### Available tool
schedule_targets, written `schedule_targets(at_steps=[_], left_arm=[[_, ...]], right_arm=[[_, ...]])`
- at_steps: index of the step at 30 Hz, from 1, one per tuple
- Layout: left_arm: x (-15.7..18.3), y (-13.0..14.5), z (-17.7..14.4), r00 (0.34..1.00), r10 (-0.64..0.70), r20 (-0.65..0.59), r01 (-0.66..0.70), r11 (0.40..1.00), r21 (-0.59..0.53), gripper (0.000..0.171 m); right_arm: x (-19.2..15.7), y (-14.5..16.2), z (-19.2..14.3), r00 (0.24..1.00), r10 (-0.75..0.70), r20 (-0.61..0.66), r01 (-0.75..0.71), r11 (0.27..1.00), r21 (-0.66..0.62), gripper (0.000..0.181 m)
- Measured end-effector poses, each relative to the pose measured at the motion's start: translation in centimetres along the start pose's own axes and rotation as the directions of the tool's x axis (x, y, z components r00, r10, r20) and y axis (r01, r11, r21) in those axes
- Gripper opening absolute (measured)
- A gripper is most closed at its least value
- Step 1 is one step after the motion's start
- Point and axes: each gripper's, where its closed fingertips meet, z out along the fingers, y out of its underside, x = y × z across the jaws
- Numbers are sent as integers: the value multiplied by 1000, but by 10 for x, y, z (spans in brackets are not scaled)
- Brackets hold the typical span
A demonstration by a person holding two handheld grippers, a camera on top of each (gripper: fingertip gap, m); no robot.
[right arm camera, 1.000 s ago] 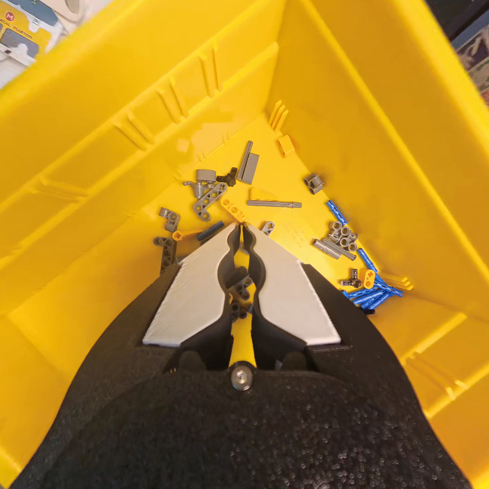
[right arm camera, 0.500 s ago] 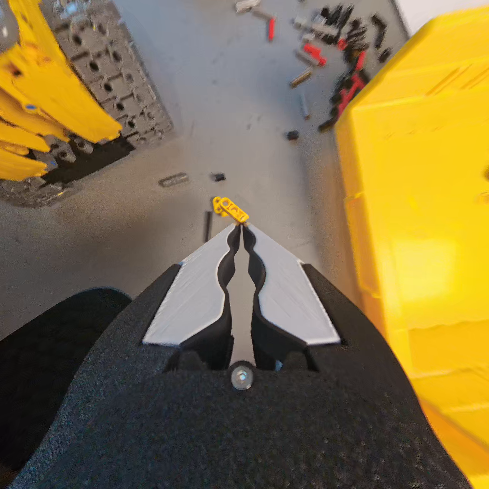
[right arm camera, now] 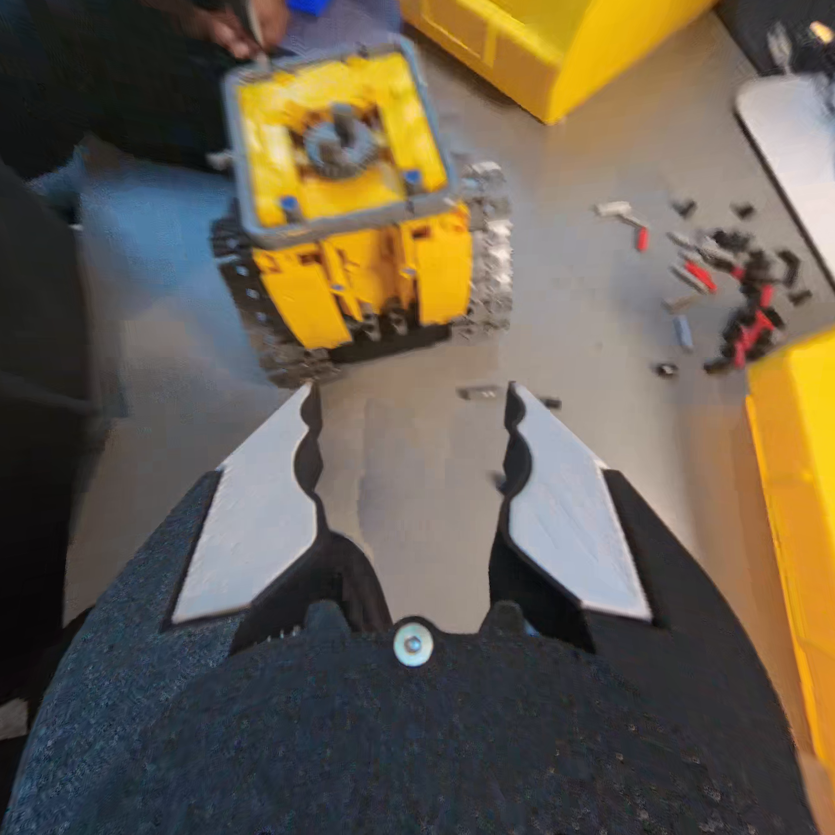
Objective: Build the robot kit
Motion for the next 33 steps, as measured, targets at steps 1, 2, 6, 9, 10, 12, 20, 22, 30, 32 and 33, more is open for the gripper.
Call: schedule_targets(at_steps=[1,2,6,9,10,12,20,22,30,32,33], left_arm=[[22,-1,2,989,-57,-139,56,998,-16,66],[43,-2,4,957,-119,-263,110,993,-49,71],[87,21,21,903,-129,-410,37,974,-224,85],[82,26,28,935,-81,-345,-6,970,-244,68],[78,26,27,941,-85,-329,1,969,-248,68],[66,27,25,956,-73,-283,0,968,-249,69],[-19,29,3,992,-67,-103,35,956,-292,66],[-32,33,-2,996,-69,-62,48,953,-298,66],[-56,39,-7,995,-75,58,87,964,-252,64],[-55,39,-7,996,-61,66,75,965,-252,64],[-54,39,-8,996,-60,69,75,965,-252,63]], right_arm=[[-15,-9,6,998,-46,39,45,999,22,95],[-25,-14,16,996,-72,59,70,997,28,103],[-28,-24,56,995,-71,67,65,994,85,116],[-13,-33,62,997,-70,37,65,992,110,97],[-11,-36,66,997,-73,33,69,991,112,97],[-6,-45,75,997,-76,15,74,990,122,97],[22,-102,137,997,-76,-12,77,992,104,96],[28,-109,151,997,-80,-4,80,991,104,96],[40,-127,161,997,-48,-55,56,987,154,95],[36,-128,151,998,-35,-46,43,981,187,95],[34,-128,143,999,-23,-43,32,978,204,96]])
